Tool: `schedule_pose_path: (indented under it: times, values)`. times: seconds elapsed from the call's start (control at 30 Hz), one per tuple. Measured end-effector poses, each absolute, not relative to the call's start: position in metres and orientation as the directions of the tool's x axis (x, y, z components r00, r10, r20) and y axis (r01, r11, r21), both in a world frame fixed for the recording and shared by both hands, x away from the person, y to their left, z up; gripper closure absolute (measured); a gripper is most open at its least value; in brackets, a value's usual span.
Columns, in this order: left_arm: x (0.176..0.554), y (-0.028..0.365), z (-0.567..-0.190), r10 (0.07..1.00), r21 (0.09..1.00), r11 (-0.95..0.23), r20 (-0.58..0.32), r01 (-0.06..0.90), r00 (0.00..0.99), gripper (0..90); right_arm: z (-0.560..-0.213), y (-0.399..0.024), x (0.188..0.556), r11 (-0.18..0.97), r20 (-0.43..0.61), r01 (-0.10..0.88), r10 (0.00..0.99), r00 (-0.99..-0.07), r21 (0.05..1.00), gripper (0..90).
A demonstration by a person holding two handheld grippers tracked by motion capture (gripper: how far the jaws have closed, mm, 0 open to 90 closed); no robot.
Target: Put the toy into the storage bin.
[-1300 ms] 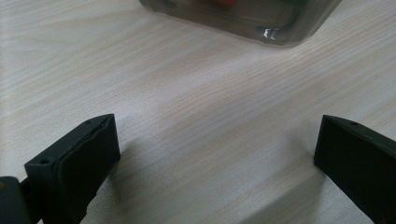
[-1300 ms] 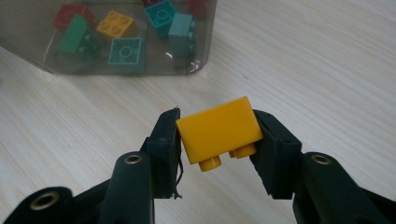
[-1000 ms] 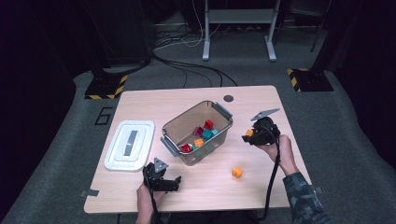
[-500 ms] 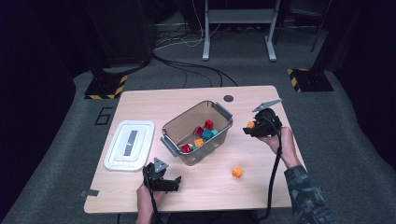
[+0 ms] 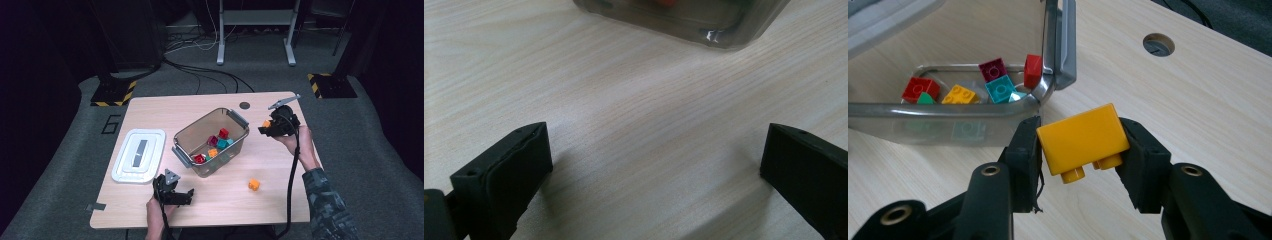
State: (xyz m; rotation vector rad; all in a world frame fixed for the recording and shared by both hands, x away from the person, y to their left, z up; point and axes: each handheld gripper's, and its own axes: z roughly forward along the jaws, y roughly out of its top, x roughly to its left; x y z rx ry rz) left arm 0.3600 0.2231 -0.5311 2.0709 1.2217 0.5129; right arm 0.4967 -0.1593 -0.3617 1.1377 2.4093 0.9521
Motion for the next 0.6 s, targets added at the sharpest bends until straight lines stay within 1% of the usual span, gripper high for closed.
schedule_pose_path:
  times: [0.33, 0.43, 0.6]
  values:
    - [0.36, 0.223, -0.531, 0.878, 0.717, -0.327, -0.011, 0.616, 0.478, 0.0, -0.349, -0.14, 0.506, 0.478, -0.007, 0.537, 0.751, -0.66, 0.695, 54.8]
    - [0.36, 0.222, -0.531, 0.878, 0.717, -0.326, -0.011, 0.616, 0.478, 0.0, -0.344, -0.126, 0.51, 0.5, -0.022, 0.519, 0.734, -0.679, 0.693, 54.8]
    - [0.36, 0.223, -0.531, 0.878, 0.72, -0.328, -0.007, 0.612, 0.479, 0.0, -0.342, -0.112, 0.514, 0.515, -0.022, 0.515, 0.721, -0.692, 0.685, 54.8]
